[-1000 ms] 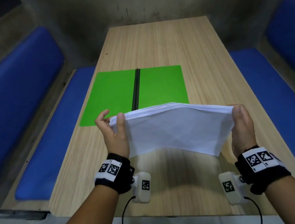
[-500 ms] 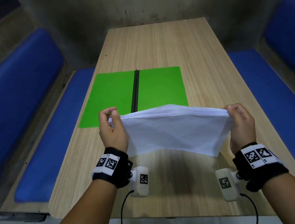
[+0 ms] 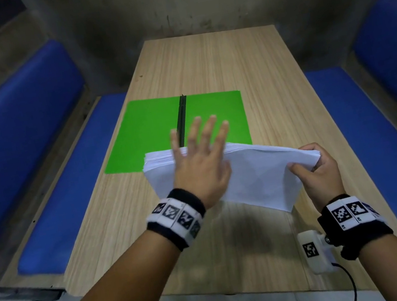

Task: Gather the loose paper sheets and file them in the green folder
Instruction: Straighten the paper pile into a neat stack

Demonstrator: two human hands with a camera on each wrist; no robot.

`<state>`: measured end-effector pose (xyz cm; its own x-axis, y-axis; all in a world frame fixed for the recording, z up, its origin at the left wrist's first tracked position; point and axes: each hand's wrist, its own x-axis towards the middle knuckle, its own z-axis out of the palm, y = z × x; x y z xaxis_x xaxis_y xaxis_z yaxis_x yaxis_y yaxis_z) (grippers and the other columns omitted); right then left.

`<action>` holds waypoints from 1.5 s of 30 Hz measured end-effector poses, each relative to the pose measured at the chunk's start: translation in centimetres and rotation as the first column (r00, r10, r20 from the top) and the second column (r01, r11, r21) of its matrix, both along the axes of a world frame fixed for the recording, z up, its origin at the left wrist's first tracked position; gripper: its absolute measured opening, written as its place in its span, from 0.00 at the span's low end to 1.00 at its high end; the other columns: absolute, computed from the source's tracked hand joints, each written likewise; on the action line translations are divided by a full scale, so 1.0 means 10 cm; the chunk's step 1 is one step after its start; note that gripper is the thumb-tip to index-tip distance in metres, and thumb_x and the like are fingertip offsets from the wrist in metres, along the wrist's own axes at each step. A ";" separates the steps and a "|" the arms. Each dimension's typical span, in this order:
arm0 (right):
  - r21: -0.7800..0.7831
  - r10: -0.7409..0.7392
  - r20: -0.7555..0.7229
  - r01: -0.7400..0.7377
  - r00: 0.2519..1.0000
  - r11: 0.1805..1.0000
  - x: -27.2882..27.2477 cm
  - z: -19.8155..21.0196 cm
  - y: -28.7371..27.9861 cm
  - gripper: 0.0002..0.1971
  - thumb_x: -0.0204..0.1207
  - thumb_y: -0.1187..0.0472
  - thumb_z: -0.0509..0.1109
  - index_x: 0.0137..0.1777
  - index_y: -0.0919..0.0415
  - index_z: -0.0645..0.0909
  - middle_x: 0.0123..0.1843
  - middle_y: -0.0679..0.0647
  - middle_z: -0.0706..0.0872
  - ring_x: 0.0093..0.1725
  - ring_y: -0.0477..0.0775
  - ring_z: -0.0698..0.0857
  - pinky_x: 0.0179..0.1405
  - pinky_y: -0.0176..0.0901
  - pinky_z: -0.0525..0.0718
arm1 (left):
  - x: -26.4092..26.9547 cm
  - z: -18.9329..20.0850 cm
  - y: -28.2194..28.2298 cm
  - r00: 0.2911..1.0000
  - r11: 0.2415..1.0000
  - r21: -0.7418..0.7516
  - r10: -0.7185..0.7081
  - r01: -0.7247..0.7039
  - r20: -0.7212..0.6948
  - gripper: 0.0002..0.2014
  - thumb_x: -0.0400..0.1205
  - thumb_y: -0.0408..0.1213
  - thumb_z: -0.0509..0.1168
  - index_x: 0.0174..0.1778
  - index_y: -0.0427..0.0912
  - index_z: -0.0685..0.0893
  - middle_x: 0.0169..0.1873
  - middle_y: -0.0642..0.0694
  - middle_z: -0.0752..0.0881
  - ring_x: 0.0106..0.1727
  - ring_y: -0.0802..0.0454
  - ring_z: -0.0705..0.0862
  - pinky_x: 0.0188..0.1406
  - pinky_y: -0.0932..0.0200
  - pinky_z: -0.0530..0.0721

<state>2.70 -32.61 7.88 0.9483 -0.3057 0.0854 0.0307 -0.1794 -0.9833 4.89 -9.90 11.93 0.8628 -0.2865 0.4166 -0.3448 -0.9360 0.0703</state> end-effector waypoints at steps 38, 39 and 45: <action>0.171 0.044 0.246 -0.088 0.968 0.981 -0.12 0.49 0.53 0.14 0.84 0.66 0.60 0.65 0.50 0.73 0.61 0.50 0.85 0.61 0.49 0.86 0.57 0.44 0.86 | -0.30 -0.12 0.25 0.978 0.399 -0.916 -0.200 0.034 -0.051 0.16 0.83 0.31 0.58 0.55 0.60 0.68 0.48 0.75 0.84 0.49 0.73 0.83 0.51 0.61 0.84; 0.145 0.062 0.198 -0.092 0.978 0.985 -0.13 0.40 0.54 0.14 0.83 0.65 0.62 0.64 0.48 0.73 0.61 0.51 0.85 0.61 0.51 0.85 0.59 0.51 0.87 | -0.33 -0.23 0.25 0.974 0.417 -0.909 -0.200 -0.013 -0.106 0.15 0.82 0.33 0.59 0.56 0.59 0.68 0.50 0.76 0.83 0.51 0.74 0.83 0.54 0.58 0.85; 0.033 0.064 0.165 -0.071 0.984 0.997 -0.14 0.39 0.47 0.20 0.79 0.64 0.66 0.58 0.37 0.67 0.59 0.49 0.81 0.59 0.52 0.83 0.58 0.57 0.84 | -0.28 -0.28 0.30 0.979 0.425 -0.904 -0.160 -0.045 -0.125 0.27 0.80 0.35 0.61 0.73 0.41 0.58 0.62 0.60 0.76 0.60 0.69 0.79 0.60 0.54 0.82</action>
